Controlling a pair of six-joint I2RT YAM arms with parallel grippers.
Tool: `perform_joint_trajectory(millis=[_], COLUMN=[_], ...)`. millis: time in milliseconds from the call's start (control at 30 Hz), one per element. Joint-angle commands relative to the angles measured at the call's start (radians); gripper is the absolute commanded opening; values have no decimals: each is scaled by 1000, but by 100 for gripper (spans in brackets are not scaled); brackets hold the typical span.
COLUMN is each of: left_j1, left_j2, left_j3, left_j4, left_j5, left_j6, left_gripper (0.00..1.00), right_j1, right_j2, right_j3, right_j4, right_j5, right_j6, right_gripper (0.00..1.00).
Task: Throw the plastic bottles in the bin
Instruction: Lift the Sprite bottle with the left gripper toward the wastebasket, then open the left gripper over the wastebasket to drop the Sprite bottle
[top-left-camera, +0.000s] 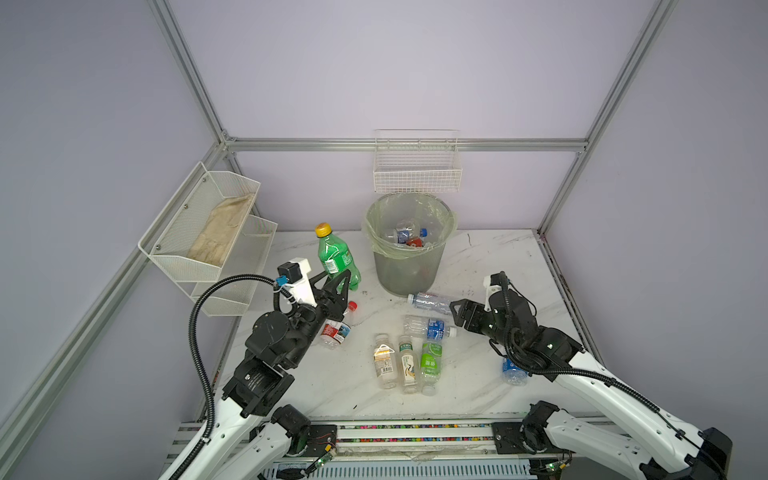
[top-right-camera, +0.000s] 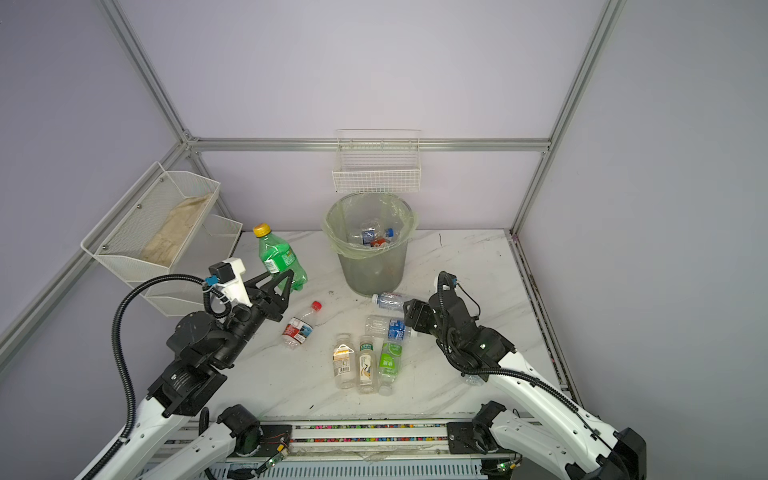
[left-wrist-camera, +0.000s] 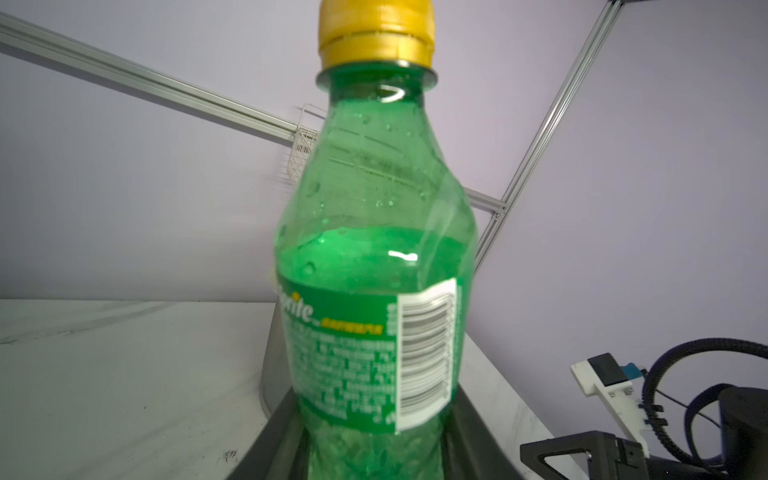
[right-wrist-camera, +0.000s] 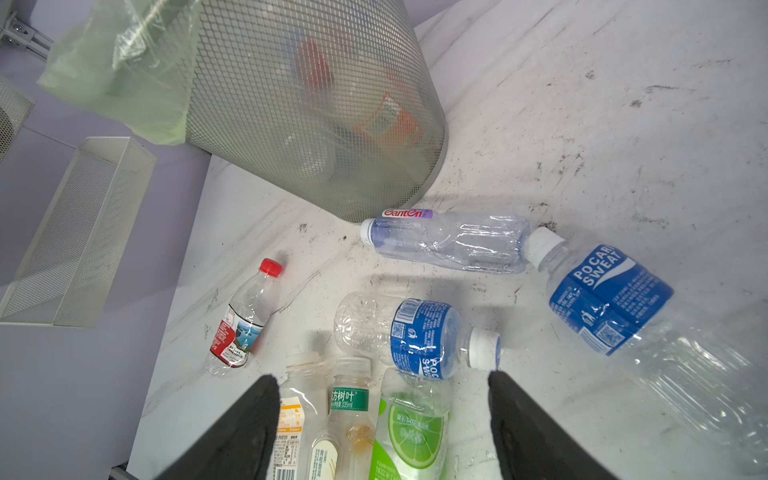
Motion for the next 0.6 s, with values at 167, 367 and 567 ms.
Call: perform_joint_trajectory(millis=[167, 367, 567], left_j1=[-4, 4, 3], left_j2=[342, 743, 845], left_j3=[287, 782, 955], left_j4=[111, -233, -370], left_j5=[-1, -6, 4], left_j6=[113, 128, 94], left_gripper=[42, 85, 100], right_j1=[0, -1, -1], right_j2=[-15, -46, -102], right_j3=[7, 13, -12], right_j4=[7, -25, -60], right_j5=[1, 16, 33], right_j6=[20, 20, 18], right_gripper=[80, 80, 80])
